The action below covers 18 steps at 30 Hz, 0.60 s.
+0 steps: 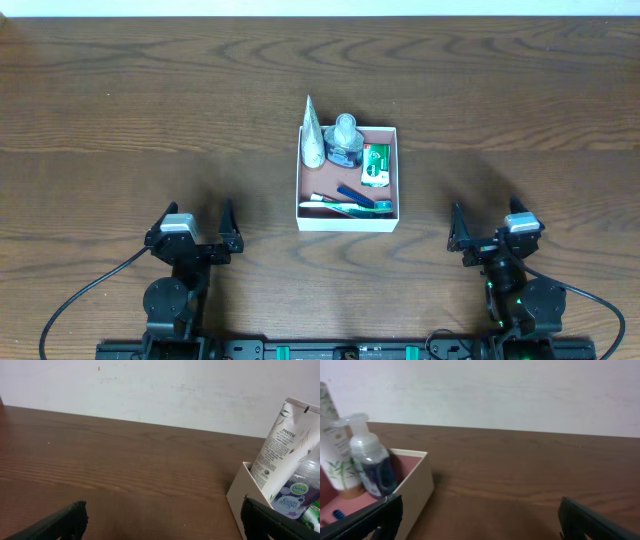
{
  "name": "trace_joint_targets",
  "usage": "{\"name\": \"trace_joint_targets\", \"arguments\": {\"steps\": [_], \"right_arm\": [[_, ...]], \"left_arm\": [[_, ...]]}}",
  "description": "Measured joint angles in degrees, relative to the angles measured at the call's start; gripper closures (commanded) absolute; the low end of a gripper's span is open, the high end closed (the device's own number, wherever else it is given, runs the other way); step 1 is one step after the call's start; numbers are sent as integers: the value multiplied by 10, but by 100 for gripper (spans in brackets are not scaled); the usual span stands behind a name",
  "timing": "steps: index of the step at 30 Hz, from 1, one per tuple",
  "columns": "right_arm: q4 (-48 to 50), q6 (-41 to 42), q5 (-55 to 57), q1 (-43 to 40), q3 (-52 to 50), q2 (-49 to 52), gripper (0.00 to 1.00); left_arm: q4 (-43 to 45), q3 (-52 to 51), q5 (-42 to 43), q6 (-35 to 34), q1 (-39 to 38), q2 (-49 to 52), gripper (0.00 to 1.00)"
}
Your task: Pack container
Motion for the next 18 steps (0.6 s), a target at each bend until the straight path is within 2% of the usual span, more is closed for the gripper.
{"name": "trace_joint_targets", "arguments": {"steps": [18], "right_arm": [[-3, 11, 48, 0, 0, 0, 1]], "left_arm": [[0, 0, 0, 0, 0, 0, 2]]}}
